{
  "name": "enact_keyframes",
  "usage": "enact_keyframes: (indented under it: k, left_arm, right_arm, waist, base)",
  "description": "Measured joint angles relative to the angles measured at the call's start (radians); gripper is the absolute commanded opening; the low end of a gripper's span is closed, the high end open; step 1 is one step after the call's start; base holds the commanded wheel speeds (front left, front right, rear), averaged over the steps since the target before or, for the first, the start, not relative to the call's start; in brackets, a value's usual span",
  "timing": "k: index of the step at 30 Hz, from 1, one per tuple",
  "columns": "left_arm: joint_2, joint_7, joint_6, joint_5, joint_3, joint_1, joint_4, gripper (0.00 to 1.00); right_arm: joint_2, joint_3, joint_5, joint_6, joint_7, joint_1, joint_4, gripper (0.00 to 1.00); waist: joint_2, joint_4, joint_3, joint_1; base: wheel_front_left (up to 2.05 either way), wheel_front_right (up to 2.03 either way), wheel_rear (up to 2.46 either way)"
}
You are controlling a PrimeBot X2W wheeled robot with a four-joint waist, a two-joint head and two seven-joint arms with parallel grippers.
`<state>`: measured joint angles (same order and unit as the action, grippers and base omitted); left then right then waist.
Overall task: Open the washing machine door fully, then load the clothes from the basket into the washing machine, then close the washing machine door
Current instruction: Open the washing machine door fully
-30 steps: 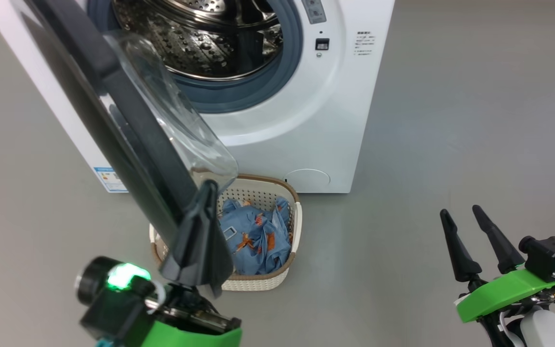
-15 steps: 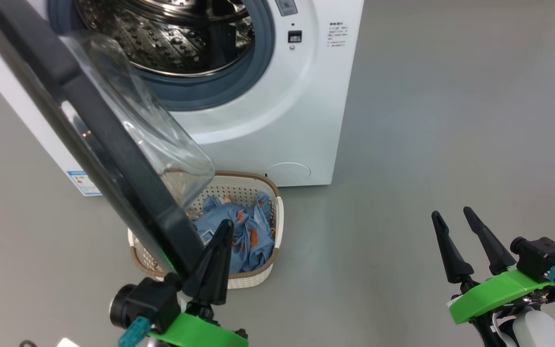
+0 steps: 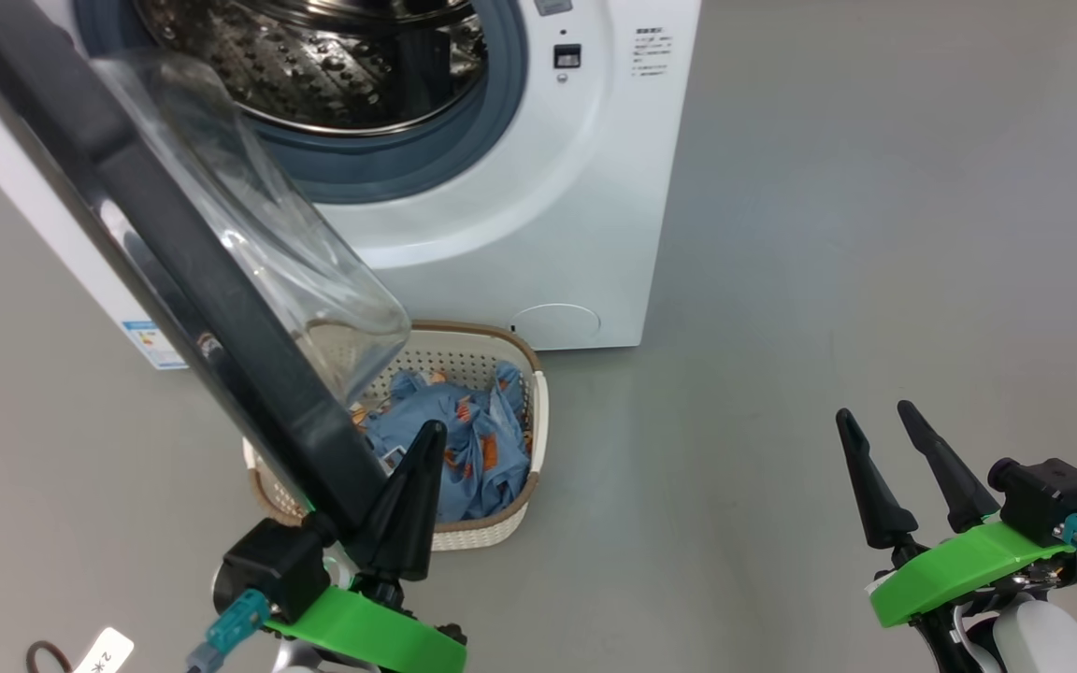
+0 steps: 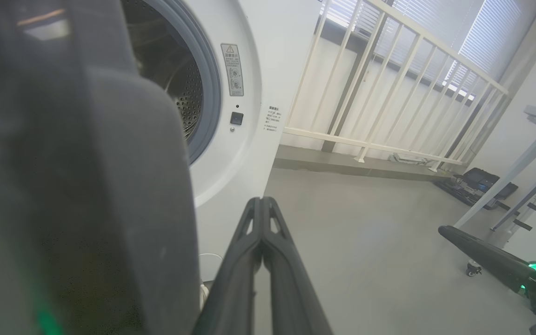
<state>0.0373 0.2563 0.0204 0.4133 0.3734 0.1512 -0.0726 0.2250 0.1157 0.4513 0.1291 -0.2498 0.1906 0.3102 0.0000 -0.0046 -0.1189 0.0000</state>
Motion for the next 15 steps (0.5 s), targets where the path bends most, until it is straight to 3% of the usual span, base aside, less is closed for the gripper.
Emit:
enact_keyframes:
  k: [15]
  left_arm:
    - [-0.012, -0.001, 0.006, -0.003, -0.002, -0.02, 0.0, 0.0]
  right_arm:
    - [0.004, 0.015, 0.0, 0.0, 0.0, 0.0, 0.01, 1.0]
  waist:
    - [0.0, 0.103, 0.008, -0.0001]
  base:
    - [0.0, 0.0, 0.0]
